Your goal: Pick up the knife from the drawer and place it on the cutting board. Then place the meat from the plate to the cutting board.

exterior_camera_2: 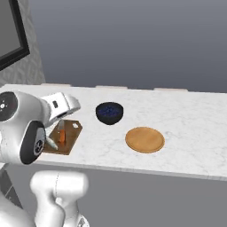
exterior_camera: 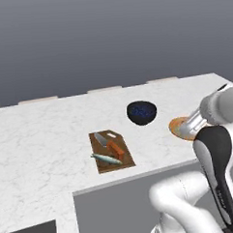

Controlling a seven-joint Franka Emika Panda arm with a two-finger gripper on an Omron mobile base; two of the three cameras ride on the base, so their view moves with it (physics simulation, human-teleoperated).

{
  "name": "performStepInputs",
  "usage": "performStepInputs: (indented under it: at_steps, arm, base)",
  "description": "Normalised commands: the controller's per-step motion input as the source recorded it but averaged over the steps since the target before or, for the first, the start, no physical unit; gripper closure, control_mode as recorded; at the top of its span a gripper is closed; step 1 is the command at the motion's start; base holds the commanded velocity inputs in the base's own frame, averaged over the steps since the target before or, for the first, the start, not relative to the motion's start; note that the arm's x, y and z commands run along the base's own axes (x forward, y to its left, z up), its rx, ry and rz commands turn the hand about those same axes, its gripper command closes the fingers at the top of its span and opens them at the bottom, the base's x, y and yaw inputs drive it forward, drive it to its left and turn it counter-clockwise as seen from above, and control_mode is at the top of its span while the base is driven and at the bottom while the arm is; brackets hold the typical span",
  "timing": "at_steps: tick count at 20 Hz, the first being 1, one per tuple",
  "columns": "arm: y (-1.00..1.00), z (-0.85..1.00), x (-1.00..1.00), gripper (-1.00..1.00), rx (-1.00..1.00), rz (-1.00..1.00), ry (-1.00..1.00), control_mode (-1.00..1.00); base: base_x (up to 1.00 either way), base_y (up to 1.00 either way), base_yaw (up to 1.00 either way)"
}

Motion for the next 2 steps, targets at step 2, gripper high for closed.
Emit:
performStepInputs:
  at_steps: [2]
  arm:
    - [0.0,0.0,-1.0,-1.0,0.0,0.16,-0.68,-1.0]
  base:
    - [0.0,0.0,0.0]
